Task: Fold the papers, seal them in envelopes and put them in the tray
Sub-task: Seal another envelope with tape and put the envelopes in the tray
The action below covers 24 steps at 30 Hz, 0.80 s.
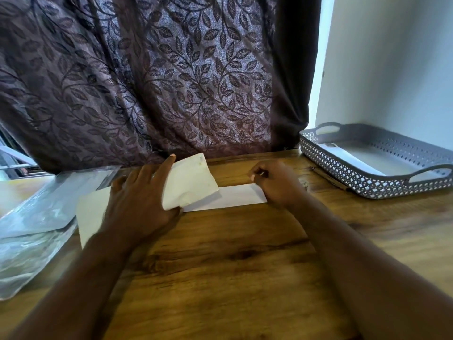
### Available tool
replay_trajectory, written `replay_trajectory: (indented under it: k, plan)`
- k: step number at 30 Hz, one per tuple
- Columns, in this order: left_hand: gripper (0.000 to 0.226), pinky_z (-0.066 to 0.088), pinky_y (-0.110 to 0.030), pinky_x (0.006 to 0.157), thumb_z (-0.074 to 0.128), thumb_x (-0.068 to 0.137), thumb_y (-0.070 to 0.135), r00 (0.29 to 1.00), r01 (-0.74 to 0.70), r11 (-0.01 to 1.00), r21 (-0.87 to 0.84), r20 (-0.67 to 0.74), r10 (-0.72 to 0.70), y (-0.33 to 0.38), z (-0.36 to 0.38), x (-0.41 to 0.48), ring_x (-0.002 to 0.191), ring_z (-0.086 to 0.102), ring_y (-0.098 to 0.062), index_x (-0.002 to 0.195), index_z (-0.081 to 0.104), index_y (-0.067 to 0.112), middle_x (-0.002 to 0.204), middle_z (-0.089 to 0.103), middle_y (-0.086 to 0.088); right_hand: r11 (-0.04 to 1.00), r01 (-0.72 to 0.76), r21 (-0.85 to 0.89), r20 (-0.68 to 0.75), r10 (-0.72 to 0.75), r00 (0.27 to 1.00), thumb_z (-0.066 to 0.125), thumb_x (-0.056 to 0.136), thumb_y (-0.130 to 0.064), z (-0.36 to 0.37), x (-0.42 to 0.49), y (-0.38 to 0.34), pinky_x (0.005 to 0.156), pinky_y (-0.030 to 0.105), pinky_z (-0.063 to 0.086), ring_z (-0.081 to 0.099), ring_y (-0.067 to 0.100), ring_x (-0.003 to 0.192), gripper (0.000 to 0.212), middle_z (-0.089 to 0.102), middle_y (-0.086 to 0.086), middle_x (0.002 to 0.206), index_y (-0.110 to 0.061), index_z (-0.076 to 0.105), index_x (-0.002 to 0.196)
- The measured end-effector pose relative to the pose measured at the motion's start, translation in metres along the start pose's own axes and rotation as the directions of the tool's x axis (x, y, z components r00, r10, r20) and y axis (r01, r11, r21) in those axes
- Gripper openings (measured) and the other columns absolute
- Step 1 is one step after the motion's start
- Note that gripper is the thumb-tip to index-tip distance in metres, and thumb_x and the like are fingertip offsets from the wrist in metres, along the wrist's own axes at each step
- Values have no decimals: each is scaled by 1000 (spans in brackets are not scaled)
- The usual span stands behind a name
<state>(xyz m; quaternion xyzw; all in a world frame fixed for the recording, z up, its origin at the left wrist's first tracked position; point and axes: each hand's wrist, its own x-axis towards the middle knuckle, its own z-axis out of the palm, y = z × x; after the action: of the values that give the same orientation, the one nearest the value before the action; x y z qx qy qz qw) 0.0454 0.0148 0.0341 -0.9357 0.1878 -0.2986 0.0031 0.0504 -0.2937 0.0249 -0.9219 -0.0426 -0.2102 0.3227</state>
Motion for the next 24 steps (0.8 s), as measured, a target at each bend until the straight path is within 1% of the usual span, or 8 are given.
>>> replay_trajectory:
  k: [4, 7, 9, 14, 16, 18, 21, 24]
  plan:
    - [122, 42, -60, 98, 58, 60, 84, 999, 17, 1000, -4, 28, -17, -8, 6, 2, 125, 49, -37, 159, 16, 27, 137, 51, -10, 949, -22, -315, 234, 100, 967, 63, 87, -61, 17, 4, 4, 105, 48, 42, 50, 26, 129, 59, 51, 3, 145, -31, 56, 137]
    - [124, 41, -58, 100, 56, 58, 88, 999, 17, 1000, -13, 28, -17, -11, 9, 1, 127, 47, -34, 159, 12, 30, 139, 50, -8, 853, 0, -522, 301, 184, 936, 49, 82, -80, 25, 7, 3, 109, 58, 29, 40, 34, 137, 78, 42, 6, 151, -36, 42, 146]
    - [124, 40, -57, 100, 54, 58, 90, 999, 22, 1000, -20, 24, -21, -12, 10, 0, 128, 46, -33, 159, 11, 31, 141, 49, -6, 846, 0, -533, 326, 206, 923, 51, 77, -83, 23, 9, 2, 108, 58, 29, 39, 35, 136, 83, 42, 7, 149, -36, 42, 145]
    - [125, 38, -57, 103, 53, 59, 92, 999, 39, 999, -31, 29, -38, -18, 14, -2, 131, 44, -32, 159, 8, 33, 144, 47, -7, 917, -59, -395, 336, 204, 919, 73, 69, -73, 14, 5, -4, 97, 43, 44, 52, 25, 119, 81, 56, 2, 131, -27, 55, 132]
    - [126, 38, -57, 104, 53, 59, 94, 999, 49, 999, -23, 18, -49, -21, 16, -2, 131, 45, -33, 159, 8, 33, 142, 48, -7, 965, -117, -235, 344, 195, 918, 83, 71, -54, 11, 2, -4, 84, 34, 46, 54, 18, 107, 69, 58, -3, 119, -23, 57, 127]
    - [127, 38, -57, 105, 51, 57, 96, 998, 59, 998, -19, 11, -59, -22, 18, 0, 130, 45, -33, 159, 9, 33, 142, 48, -8, 984, -175, -33, 342, 175, 923, 87, 74, -27, 6, 1, -2, 77, 35, 50, 61, 20, 98, 54, 64, 0, 116, -21, 60, 121]
    - [130, 37, -59, 105, 51, 56, 97, 997, 80, 996, -29, 14, -79, -25, 19, 3, 130, 43, -34, 159, 5, 32, 145, 44, -9, 958, -214, 192, 224, 170, 960, 82, 76, -3, 0, 3, 0, 82, 47, 56, 68, 29, 94, 39, 70, 11, 103, -15, 66, 110]
    - [130, 39, -59, 103, 52, 56, 96, 995, 100, 994, -40, -7, -100, -27, 19, 3, 128, 45, -34, 160, 3, 33, 144, 45, -9, 914, -211, 347, -5, 227, 974, 76, 83, -5, -3, 6, 3, 77, 47, 57, 70, 31, 87, 13, 72, 19, 93, -7, 69, 94]
